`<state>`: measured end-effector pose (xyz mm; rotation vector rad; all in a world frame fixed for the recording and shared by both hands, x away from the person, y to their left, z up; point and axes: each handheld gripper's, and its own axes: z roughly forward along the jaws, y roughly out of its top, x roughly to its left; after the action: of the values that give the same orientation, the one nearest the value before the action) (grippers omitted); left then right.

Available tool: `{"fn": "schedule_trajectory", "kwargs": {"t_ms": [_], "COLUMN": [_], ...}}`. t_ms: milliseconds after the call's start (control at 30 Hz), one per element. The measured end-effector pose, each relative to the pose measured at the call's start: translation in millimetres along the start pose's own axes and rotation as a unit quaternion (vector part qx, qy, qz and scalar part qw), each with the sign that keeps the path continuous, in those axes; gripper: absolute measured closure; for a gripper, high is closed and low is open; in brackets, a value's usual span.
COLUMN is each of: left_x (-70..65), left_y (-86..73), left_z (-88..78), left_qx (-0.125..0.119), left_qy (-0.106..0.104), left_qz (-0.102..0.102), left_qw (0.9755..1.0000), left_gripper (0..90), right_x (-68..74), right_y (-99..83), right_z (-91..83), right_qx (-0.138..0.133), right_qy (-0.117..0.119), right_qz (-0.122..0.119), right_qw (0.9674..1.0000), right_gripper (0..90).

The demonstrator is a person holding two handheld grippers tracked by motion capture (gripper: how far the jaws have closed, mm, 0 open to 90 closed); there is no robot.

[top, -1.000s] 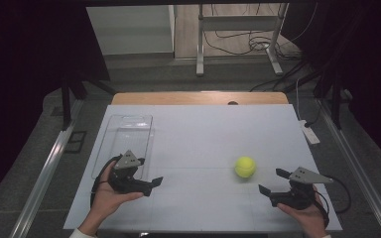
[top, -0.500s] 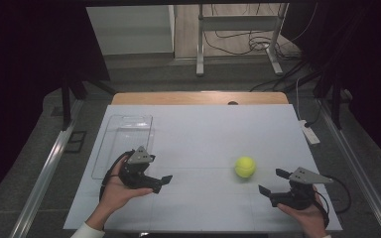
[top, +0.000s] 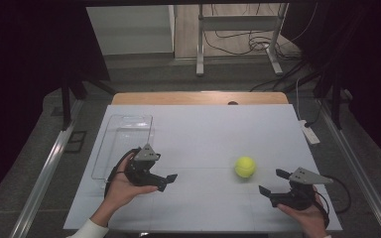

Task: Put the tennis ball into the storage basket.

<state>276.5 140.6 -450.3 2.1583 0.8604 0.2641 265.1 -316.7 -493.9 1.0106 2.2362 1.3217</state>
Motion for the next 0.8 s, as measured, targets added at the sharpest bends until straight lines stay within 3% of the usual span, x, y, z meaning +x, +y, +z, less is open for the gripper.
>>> {"fn": "schedule_trajectory", "kwargs": {"t_ms": [800], "left_x": [-5.7], "left_y": [19.1], "left_z": [17.9], "left_qx": [0.013], "left_qy": [-0.017], "left_qz": [0.009], "left_qw": [0.9997], "left_gripper": [9.1], "right_x": [0.0], "right_y": [-0.3], "right_z": [0.4], "right_qx": [0.001], "right_qy": [0.002], "right_qz": [0.000], "right_qw": [1.0000], "right_gripper": [9.3]}}
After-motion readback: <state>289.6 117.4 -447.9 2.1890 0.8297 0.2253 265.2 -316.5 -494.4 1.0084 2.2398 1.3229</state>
